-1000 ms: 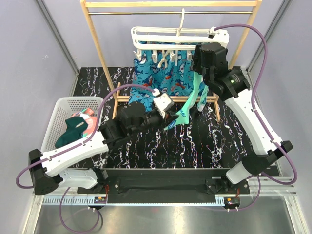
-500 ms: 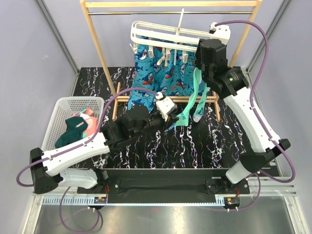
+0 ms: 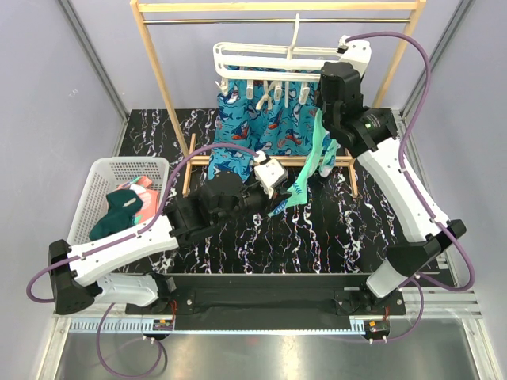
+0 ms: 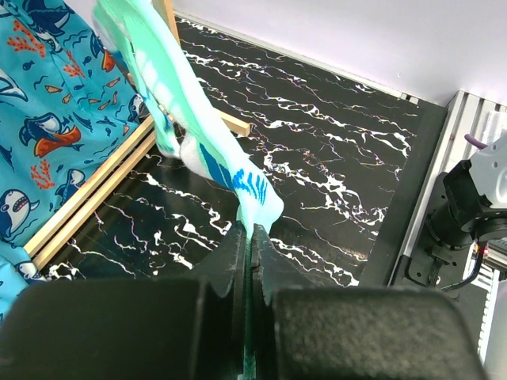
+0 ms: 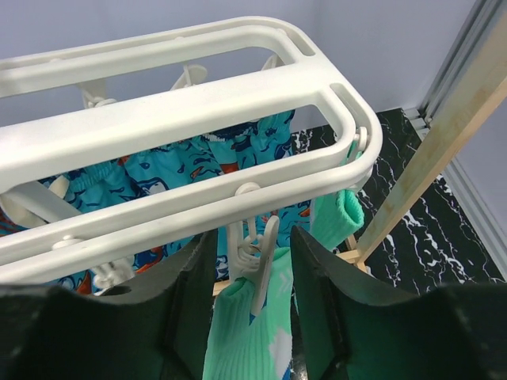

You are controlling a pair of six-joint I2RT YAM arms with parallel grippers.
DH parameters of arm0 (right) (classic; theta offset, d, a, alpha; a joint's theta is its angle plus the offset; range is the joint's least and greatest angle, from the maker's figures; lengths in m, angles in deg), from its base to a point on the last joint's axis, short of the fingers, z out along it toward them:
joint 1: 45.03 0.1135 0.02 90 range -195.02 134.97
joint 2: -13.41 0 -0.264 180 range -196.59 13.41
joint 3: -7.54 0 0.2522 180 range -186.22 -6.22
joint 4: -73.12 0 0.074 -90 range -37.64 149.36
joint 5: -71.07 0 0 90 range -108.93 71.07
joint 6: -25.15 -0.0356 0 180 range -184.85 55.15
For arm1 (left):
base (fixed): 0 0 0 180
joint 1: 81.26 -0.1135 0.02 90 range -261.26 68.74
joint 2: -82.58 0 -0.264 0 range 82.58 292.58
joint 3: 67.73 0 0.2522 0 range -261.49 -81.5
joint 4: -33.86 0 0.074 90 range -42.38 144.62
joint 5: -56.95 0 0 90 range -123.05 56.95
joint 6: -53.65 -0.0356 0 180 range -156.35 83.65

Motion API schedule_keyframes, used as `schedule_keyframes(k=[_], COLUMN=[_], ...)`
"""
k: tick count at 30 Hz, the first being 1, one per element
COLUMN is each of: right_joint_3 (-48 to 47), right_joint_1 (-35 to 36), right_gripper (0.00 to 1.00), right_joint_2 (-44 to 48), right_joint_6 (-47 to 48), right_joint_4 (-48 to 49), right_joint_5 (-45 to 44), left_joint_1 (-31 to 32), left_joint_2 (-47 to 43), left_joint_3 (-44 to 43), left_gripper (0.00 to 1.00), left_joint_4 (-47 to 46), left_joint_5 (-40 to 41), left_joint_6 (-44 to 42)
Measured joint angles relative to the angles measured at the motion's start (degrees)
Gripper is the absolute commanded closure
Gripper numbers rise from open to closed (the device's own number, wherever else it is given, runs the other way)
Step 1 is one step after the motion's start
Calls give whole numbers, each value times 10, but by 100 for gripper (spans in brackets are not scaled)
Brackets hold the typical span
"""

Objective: Remove the socks clipped to the hanger

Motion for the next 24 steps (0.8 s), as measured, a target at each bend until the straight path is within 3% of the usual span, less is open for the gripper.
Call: schedule_keyframes(k=[14, 18, 22, 24], right_joint_3=[10, 10, 11, 14], right_joint_1=[0, 0, 0, 0], right_gripper=[60, 72, 96, 100], right_joint_2=[-8, -11, -11, -10], right_joint_6=[5, 9, 12, 13], right_joint_4=[26, 31, 37, 42], right_joint_5=[-20, -21, -21, -21], left_joint_1=[4, 5, 6, 7], left_joint_2=[0, 0, 0, 0], left_joint_3=[0, 0, 0, 0], left_gripper=[100, 100, 100, 100], left_joint_4=[0, 0, 0, 0], left_joint_5=[0, 0, 0, 0], left_joint_6=[0, 0, 0, 0])
